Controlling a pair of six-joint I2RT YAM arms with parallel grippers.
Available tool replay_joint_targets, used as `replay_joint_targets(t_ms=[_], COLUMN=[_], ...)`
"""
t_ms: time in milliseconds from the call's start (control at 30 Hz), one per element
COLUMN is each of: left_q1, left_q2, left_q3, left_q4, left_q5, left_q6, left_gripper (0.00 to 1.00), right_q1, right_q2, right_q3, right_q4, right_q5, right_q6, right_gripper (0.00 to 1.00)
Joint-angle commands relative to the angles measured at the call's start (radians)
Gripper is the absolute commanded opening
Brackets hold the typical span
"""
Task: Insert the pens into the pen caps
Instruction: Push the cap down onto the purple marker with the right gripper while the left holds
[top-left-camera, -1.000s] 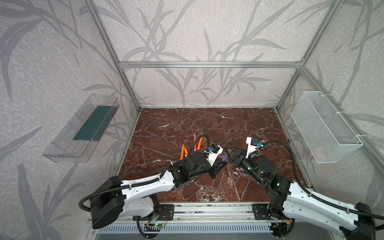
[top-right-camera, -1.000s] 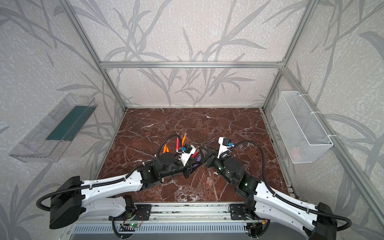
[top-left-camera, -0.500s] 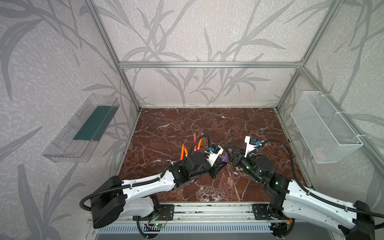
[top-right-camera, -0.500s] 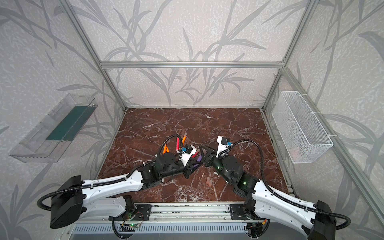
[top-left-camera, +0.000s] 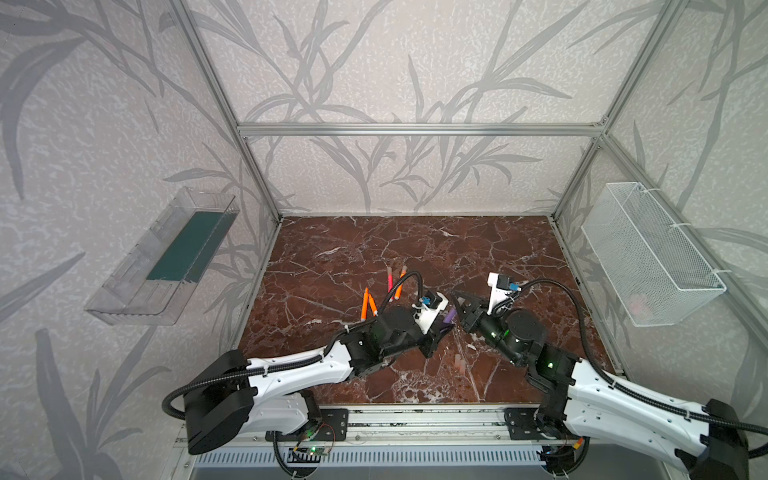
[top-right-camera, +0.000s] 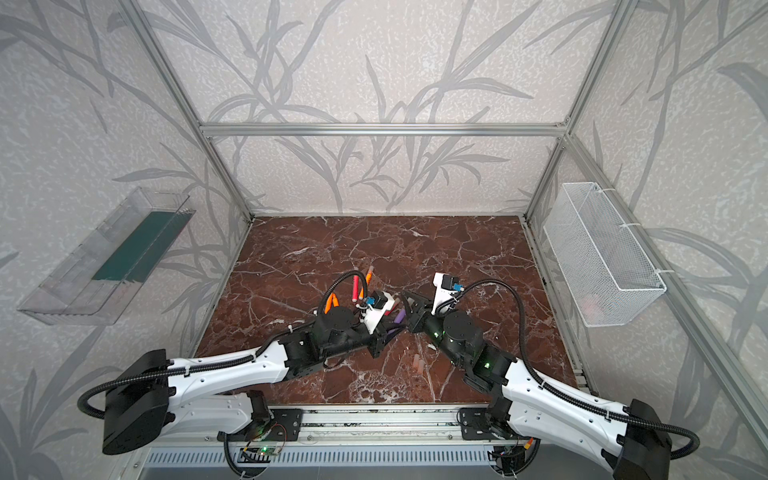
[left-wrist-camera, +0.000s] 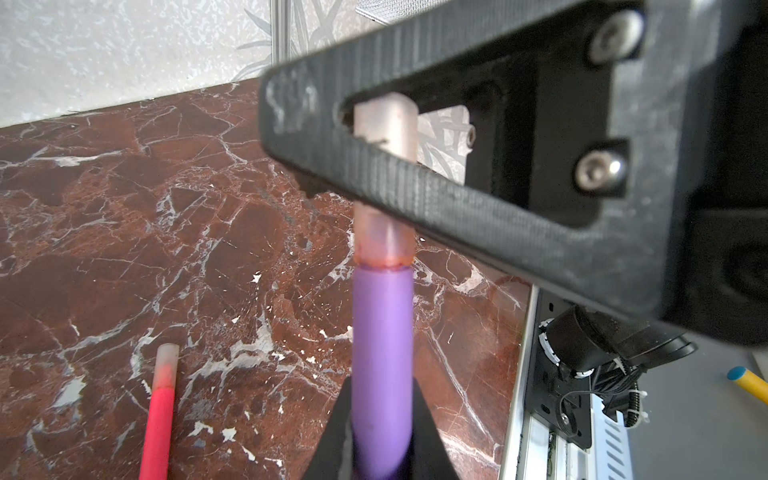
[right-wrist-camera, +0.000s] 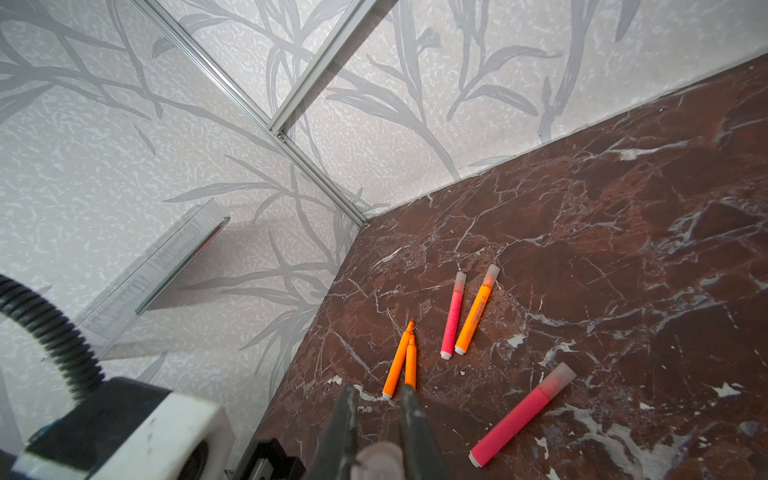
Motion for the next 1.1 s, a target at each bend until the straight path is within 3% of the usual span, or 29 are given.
replay_joint_targets(t_ms=[0,500,833,1067], left_q1=[0.037,0.200,0.200,0.200], left_q2=[-0.011,-0.005,-0.034,-0.044], left_q3=[0.082,0.190,0.233,0.206], left_q4=[0.043,0.074,0.005,0.059], left_q5=[-0.104,0.011,-0.222,-0.302], left_q6=[0.011,-0.065,0.081,0.105], left_gripper=[0.00,0.00,0.00,0.00], right_q1=[0.036,0.229,0.273,0.300], right_q2=[-0.003,0.068,0.069,0.081], right_q3=[-0.042,-0.110,-0.058,-0.056], right_q4=[0.006,0.117,-0.123,-0.122], right_q5=[-0.047,0.062,0.050,0.061], right_q6=[0.002,-0.035,0.189,0.214], right_gripper=[0.00,0.00,0.00,0.00])
